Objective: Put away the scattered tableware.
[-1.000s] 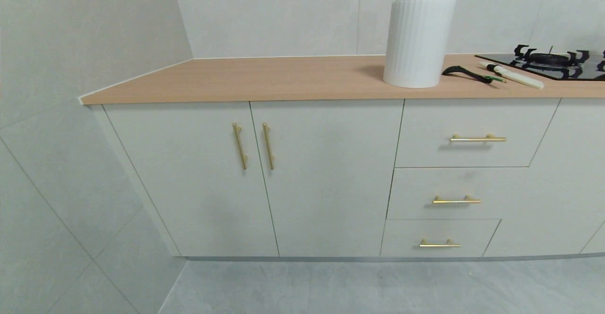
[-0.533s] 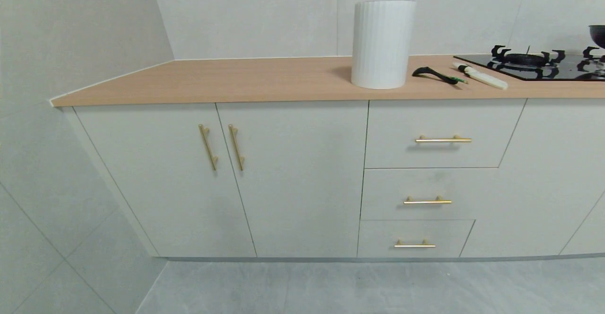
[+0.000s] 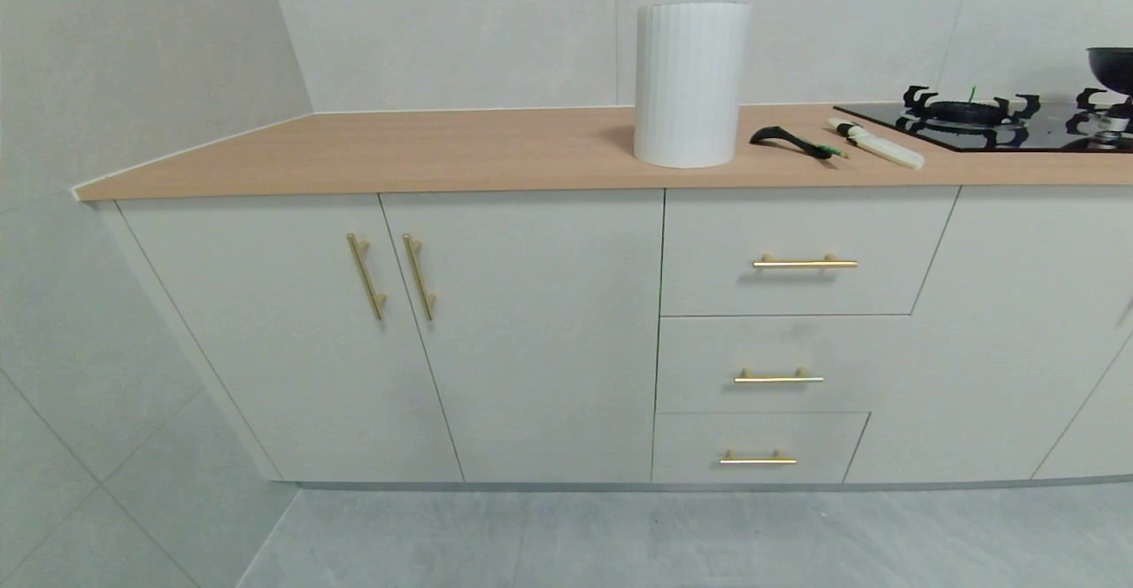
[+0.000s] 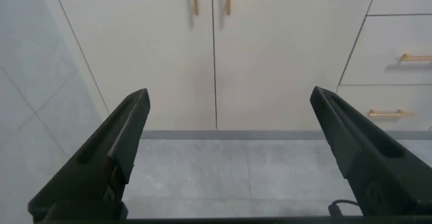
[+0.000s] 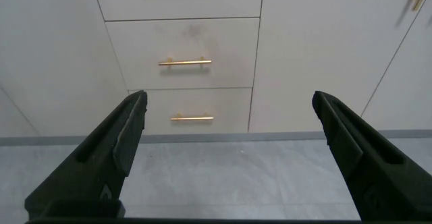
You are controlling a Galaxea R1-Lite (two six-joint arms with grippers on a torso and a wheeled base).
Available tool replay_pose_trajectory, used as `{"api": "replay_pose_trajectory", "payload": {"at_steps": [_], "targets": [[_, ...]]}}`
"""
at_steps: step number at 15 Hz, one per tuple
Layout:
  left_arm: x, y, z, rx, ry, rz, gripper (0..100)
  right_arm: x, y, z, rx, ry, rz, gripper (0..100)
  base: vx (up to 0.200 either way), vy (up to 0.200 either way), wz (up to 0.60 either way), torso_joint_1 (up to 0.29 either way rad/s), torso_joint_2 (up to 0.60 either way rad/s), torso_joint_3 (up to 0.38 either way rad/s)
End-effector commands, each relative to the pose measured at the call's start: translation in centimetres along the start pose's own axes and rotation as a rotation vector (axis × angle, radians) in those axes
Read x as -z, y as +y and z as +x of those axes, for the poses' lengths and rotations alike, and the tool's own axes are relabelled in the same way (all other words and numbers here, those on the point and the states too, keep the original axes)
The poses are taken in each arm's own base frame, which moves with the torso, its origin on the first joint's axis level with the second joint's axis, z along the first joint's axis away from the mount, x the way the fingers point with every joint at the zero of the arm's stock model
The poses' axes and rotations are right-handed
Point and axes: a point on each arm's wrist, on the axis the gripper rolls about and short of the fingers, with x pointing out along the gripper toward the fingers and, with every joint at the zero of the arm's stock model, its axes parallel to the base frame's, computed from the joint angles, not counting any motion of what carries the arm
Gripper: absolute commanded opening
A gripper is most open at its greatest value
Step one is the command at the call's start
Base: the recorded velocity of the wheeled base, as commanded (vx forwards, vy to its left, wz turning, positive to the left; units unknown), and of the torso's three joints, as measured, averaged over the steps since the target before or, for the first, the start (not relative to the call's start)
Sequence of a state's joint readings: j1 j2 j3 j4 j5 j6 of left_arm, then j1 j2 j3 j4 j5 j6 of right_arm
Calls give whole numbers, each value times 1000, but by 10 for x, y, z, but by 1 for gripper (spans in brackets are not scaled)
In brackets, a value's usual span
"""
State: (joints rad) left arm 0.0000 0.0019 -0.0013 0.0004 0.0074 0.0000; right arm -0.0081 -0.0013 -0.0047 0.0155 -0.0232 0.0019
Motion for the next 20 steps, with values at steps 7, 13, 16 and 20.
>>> {"api": "replay_pose_trajectory", "payload": {"at_steps": [7,13,16,20], "targets": [[0,0,0,0,-1,0,100,0,0,0,-1,1,0,100,200,0,0,3,0,1],[0,0,0,0,-1,0,100,0,0,0,-1,3,-5,100,0,0,0,0,0,0],[0,0,0,0,-1,0,100,0,0,0,-4,3,-11,100,0,0,0,0,0,0],[0,0,0,0,-1,0,100,-34,0,-9,-13,-103,3,100,0,0,0,0,0,0]]}}
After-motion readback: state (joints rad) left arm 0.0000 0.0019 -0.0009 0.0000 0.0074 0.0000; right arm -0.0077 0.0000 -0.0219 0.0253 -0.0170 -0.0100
